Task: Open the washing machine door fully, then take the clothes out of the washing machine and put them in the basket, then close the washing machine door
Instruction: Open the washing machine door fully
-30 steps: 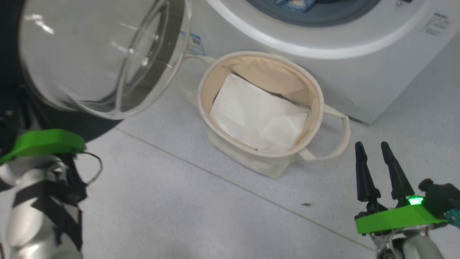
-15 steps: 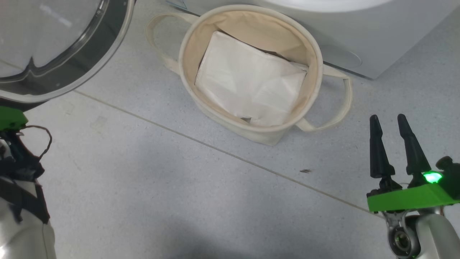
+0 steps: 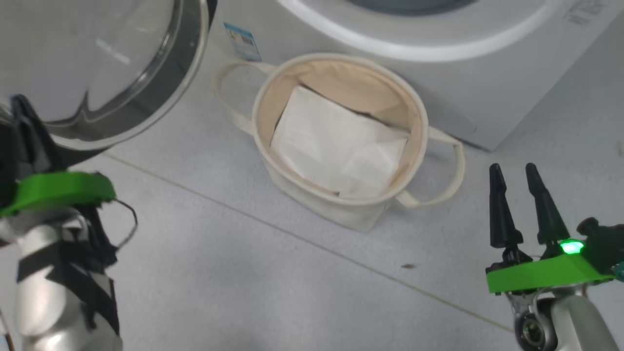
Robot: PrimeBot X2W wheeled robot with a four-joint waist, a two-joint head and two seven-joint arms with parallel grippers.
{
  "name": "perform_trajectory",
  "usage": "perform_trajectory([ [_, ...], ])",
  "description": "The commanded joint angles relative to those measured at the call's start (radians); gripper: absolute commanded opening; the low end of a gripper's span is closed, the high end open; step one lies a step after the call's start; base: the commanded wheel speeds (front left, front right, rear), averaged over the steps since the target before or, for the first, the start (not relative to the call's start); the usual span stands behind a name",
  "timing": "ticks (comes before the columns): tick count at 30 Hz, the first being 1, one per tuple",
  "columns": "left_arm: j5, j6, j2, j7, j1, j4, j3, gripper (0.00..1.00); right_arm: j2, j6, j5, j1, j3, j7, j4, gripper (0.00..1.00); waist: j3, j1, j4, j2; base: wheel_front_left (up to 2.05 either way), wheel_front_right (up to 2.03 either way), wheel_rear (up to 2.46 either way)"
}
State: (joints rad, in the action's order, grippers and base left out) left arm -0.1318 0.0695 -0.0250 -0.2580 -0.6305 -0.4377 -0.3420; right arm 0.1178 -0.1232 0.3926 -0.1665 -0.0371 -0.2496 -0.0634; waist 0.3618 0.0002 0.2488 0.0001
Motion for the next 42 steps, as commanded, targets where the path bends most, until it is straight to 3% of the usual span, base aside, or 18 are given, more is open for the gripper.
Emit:
perform_trajectory([
  [1, 0.01, -0.009, -0.031, -0.004, 0.038, 0.052, 0.008, 0.0, -0.015, -0.008, 0.007, 0.014, -0.028, -0.012, 0.022, 1.0, -0.066, -0.0002, -0.001, -0.0001, 0.0, 0.0, 0.0],
  [5, -0.005, -0.027, -0.026, -0.004, 0.089, 0.074, 0.082, 0.0, -0.03, -0.008, 0.011, 0.03, -0.026, -0.012, 0.02, 1.0, -0.122, -0.0002, -0.01, -0.0001, 0.0, 0.0, 0.0],
  [19, -0.259, -0.021, -0.025, -0.004, 0.308, 0.119, 0.587, 0.04, -0.067, -0.008, 0.033, 0.149, -0.02, -0.012, 0.069, 1.0, -0.334, -0.0002, -0.093, -0.0001, 0.0, 0.0, 0.0],
  [31, -0.303, -0.033, -0.025, -0.004, 0.361, 0.092, 0.731, 0.11, -0.067, -0.008, 0.068, 0.187, -0.025, -0.012, 0.091, 1.0, -0.351, -0.0002, -0.154, -0.0001, 0.0, 0.0, 0.0],
  [40, -0.305, -0.016, -0.025, -0.004, 0.379, 0.096, 0.756, 0.1, -0.068, -0.008, 0.046, 0.2, -0.03, -0.012, 0.064, 1.0, -0.35, -0.0002, -0.179, -0.0001, 0.0, 0.0, 0.0],
  [41, -0.299, -0.014, -0.025, -0.004, 0.381, 0.095, 0.757, 0.19, -0.068, -0.008, 0.043, 0.201, -0.029, -0.012, 0.057, 1.0, -0.35, -0.0002, -0.181, -0.0001, 0.0, 0.0, 0.0],
  [42, -0.292, -0.011, -0.025, -0.004, 0.382, 0.094, 0.758, 0.77, -0.068, -0.008, 0.042, 0.201, -0.027, -0.012, 0.051, 1.0, -0.35, -0.0002, -0.182, -0.0001, 0.0, 0.0, 0.0],
])
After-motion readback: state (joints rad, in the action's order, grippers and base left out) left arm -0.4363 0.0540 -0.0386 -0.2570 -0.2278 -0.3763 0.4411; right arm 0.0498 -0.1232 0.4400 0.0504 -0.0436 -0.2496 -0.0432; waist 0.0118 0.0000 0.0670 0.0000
